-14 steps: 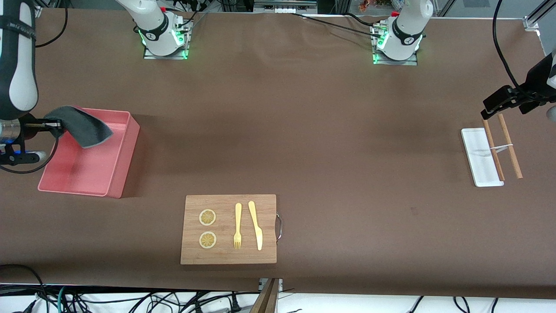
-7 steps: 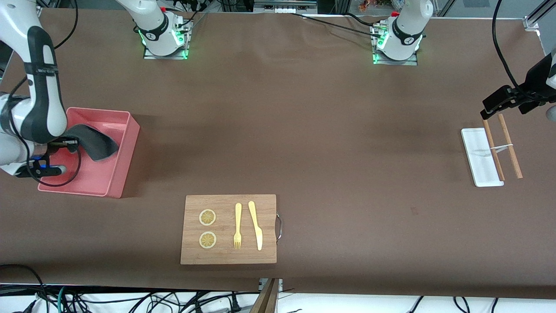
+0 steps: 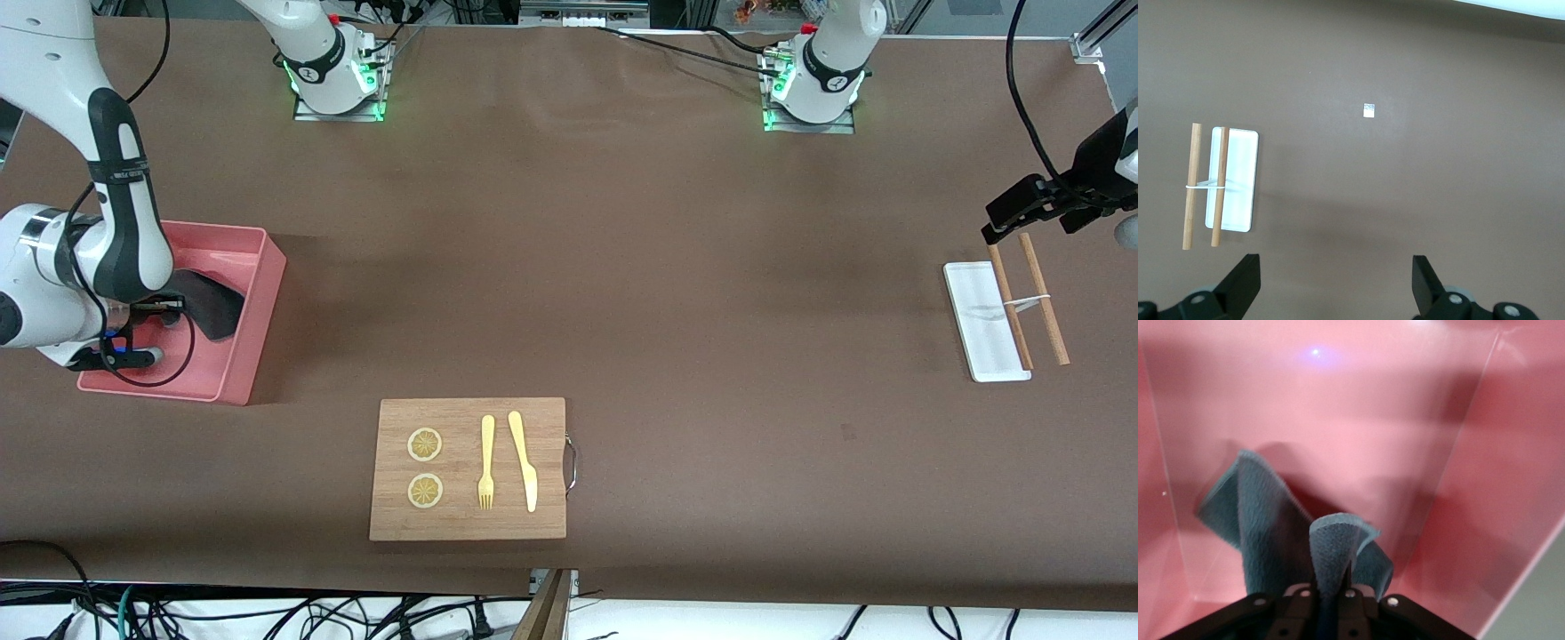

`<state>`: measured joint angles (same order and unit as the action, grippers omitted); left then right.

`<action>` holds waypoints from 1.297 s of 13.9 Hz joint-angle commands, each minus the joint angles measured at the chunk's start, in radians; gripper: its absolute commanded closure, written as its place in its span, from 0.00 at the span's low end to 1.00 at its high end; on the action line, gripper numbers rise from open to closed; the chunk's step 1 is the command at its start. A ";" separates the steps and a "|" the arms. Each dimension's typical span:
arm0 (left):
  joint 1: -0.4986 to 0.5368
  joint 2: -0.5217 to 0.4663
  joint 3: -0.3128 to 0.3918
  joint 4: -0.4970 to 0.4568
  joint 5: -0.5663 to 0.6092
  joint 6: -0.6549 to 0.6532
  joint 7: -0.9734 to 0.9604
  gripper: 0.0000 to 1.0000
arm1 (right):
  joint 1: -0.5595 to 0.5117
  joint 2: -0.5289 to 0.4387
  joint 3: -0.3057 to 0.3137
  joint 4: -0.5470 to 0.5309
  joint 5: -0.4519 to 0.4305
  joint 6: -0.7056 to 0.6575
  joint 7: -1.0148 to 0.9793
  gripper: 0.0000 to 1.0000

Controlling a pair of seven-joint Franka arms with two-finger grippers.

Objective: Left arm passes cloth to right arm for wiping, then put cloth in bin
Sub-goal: 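Open the right gripper to drop the cloth into the pink bin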

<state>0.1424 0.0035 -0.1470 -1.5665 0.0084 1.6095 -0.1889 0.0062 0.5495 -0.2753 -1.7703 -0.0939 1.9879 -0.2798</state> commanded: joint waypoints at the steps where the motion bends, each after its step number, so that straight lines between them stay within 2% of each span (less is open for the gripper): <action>1: 0.006 0.003 -0.006 0.009 -0.018 -0.005 -0.003 0.00 | -0.005 -0.032 0.001 -0.020 0.002 0.016 -0.005 0.00; 4: 0.006 0.003 -0.006 0.009 -0.018 -0.005 -0.003 0.00 | -0.005 -0.115 0.005 0.000 0.006 -0.055 -0.004 0.00; 8: 0.006 0.003 -0.008 0.009 -0.018 -0.005 -0.003 0.00 | -0.003 -0.201 0.011 0.092 0.083 -0.240 -0.004 0.00; 10: 0.006 0.001 -0.008 0.009 -0.018 -0.006 -0.004 0.00 | -0.003 -0.261 0.059 0.117 0.083 -0.306 0.011 0.00; 13: 0.008 0.000 -0.008 0.009 -0.018 -0.029 -0.003 0.00 | -0.003 -0.341 0.128 0.126 0.083 -0.391 0.181 0.00; 18: 0.011 -0.008 -0.008 -0.001 -0.039 -0.048 -0.001 0.00 | -0.005 -0.451 0.226 0.124 0.083 -0.391 0.215 0.00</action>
<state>0.1426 0.0035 -0.1483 -1.5665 0.0006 1.5758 -0.1889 0.0116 0.1491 -0.0814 -1.6349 -0.0192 1.6056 -0.0768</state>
